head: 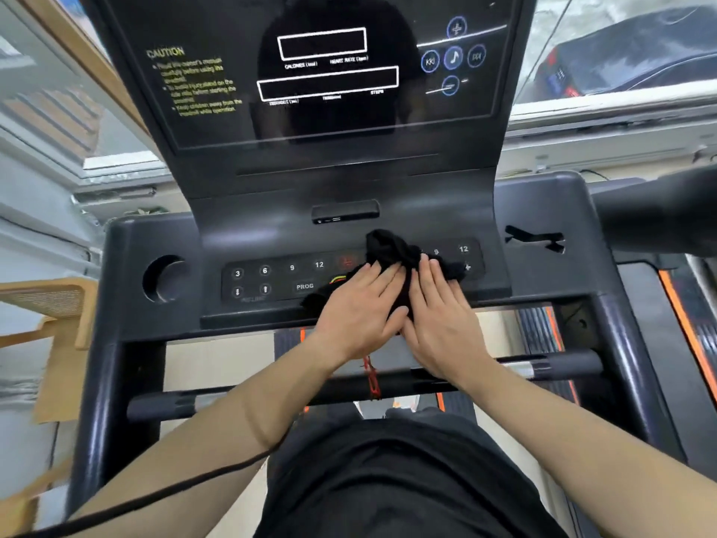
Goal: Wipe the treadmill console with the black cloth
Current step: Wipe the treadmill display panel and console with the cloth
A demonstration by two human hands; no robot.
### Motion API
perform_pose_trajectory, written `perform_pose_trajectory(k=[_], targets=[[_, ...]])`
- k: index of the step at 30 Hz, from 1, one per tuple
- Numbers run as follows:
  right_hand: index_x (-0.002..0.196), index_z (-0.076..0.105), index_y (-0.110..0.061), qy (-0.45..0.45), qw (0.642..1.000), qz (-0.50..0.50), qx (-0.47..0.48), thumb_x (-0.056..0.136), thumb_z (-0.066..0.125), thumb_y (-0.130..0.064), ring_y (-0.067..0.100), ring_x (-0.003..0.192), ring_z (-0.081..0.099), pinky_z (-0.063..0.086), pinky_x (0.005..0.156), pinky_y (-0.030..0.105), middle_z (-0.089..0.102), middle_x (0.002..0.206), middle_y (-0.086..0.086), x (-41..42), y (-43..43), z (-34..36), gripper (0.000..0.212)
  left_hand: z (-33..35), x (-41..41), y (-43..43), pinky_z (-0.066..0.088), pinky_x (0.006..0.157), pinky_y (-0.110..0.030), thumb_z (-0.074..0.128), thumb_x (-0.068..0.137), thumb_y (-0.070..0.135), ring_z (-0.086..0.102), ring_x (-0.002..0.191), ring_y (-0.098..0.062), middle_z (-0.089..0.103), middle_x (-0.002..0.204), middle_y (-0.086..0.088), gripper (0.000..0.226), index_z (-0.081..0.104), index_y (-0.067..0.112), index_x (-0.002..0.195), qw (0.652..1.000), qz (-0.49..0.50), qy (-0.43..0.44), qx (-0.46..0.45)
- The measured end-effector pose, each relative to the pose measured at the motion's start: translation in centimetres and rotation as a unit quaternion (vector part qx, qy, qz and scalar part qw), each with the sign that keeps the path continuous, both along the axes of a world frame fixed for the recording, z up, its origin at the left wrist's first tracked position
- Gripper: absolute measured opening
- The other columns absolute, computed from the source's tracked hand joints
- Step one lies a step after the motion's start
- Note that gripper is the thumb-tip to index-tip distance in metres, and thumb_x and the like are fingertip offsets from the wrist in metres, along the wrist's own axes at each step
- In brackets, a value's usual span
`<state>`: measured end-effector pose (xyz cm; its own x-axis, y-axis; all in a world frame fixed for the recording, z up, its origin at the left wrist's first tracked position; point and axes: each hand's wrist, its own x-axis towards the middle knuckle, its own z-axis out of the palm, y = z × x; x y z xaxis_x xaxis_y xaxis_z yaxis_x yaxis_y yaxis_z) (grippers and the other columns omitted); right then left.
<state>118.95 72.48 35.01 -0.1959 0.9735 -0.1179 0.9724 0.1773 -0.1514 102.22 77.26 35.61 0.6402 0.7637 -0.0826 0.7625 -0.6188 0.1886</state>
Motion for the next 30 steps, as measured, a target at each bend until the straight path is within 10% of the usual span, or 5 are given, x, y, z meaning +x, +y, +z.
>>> perform_pose_trajectory(k=[7, 13, 30], targets=[[0.158, 0.012, 0.000, 0.015, 0.997, 0.067, -0.027, 0.096, 0.004, -0.046, 0.031, 0.156, 0.000, 0.010, 0.124, 0.045, 0.000, 0.167, 0.020, -10.7, 4.4, 0.7, 0.077, -0.3, -9.7, -0.3, 0.032, 0.119, -0.047, 0.016, 0.107, 0.036, 0.043, 0.142, -0.031, 0.045, 0.154, -0.017, 0.062, 0.043, -0.001, 0.148, 0.992, 0.123, -0.007, 0.019], [0.153, 0.030, 0.003, 0.013, 0.994, 0.109, 0.002, 0.098, 0.028, -0.036, 0.036, 0.152, 0.022, 0.029, 0.119, 0.050, 0.020, 0.163, 0.024, -15.6, 2.4, -0.5, 0.068, -0.1, -13.9, -3.3, 0.048, 0.106, -0.049, 0.041, 0.098, 0.023, 0.060, 0.123, -0.036, 0.063, 0.133, -0.023, 0.049, 0.060, -0.009, 0.131, 0.978, 0.136, -0.016, 0.154], [0.152, 0.035, 0.001, -0.069, 0.996, -0.035, 0.046, 0.097, 0.037, -0.039, 0.036, 0.150, 0.027, 0.033, 0.113, 0.051, 0.025, 0.162, 0.024, -0.5, -2.1, -1.1, 0.068, -3.3, -0.5, -3.0, 0.041, 0.112, -0.046, 0.042, 0.091, 0.012, 0.055, 0.128, -0.036, 0.055, 0.145, -0.015, 0.051, 0.056, 0.002, 0.139, 0.988, -0.009, -0.046, 0.149]])
